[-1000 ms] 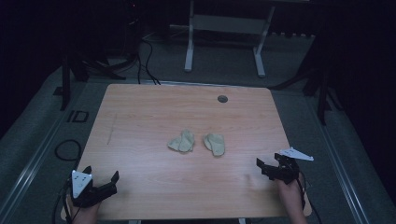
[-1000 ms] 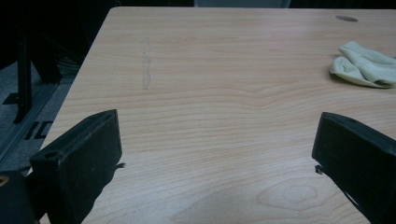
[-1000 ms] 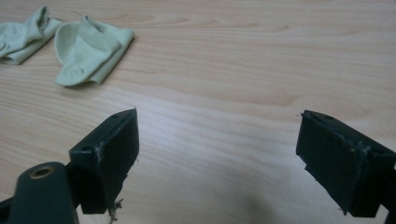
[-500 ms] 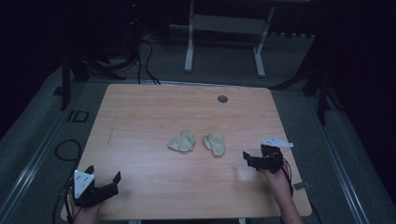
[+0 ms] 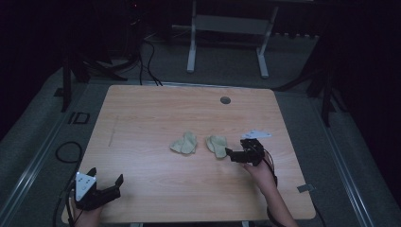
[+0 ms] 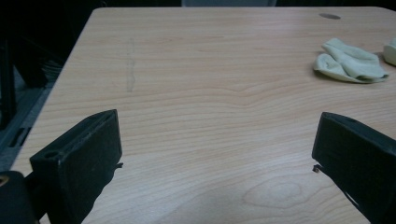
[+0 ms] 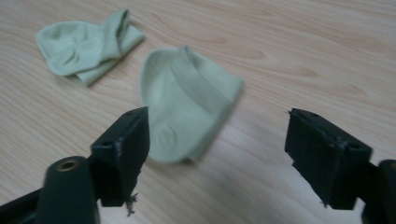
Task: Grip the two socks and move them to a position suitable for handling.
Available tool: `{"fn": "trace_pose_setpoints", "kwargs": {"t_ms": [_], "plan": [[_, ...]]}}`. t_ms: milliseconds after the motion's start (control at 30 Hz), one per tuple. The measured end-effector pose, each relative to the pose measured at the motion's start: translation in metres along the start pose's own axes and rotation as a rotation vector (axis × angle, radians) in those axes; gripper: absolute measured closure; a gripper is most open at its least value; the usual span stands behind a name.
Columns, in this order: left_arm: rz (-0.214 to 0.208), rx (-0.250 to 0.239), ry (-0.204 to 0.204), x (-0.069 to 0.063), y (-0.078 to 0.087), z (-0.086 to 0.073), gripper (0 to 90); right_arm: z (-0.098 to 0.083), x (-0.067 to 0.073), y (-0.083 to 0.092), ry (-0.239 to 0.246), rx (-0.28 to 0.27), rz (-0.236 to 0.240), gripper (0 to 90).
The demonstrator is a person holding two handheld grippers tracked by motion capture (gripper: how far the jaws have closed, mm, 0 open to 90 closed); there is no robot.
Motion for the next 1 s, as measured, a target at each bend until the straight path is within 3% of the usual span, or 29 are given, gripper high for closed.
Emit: {"fn": "trace_pose_setpoints", "kwargs": {"t_ms": [233,567,633,667,767,867,1000], "plan": [[-0.027,0.008,-0.008,-0.005,-0.002,0.000,1.6,0.016,0.010,-0.029,0.020,0.031,0.013,25.2],[-0.026,0.013,-0.006,-0.004,-0.002,-0.001,1.7,0.017,0.017,-0.059,0.033,0.073,0.005,30.8],[-0.029,0.012,-0.009,-0.004,-0.002,-0.001,1.7,0.015,0.021,-0.069,0.057,0.100,-0.008,34.0],[-0.028,0.013,-0.009,-0.004,-0.002,-0.001,1.7,0.010,0.025,-0.075,0.101,0.132,-0.034,39.1],[-0.030,0.015,-0.007,-0.004,-0.002,-0.002,1.6,0.009,0.027,-0.075,0.115,0.110,-0.035,41.3],[-0.030,0.015,-0.002,-0.004,-0.003,-0.002,1.7,0.009,0.025,-0.073,0.103,0.098,-0.051,62.1],[-0.036,0.012,0.004,-0.005,-0.002,-0.002,1.7,0.010,0.027,-0.073,0.128,0.111,-0.056,72.1]]}}
Point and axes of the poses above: each handheld gripper's, and its own axes: y roughly backward along the jaws, z roughly out of its top, x roughly to its left, the point moved 5 cm from there along -y, roughly forward along the jaws, and after that the axes turned 4 degrees about -x, right-handed, at the moved point
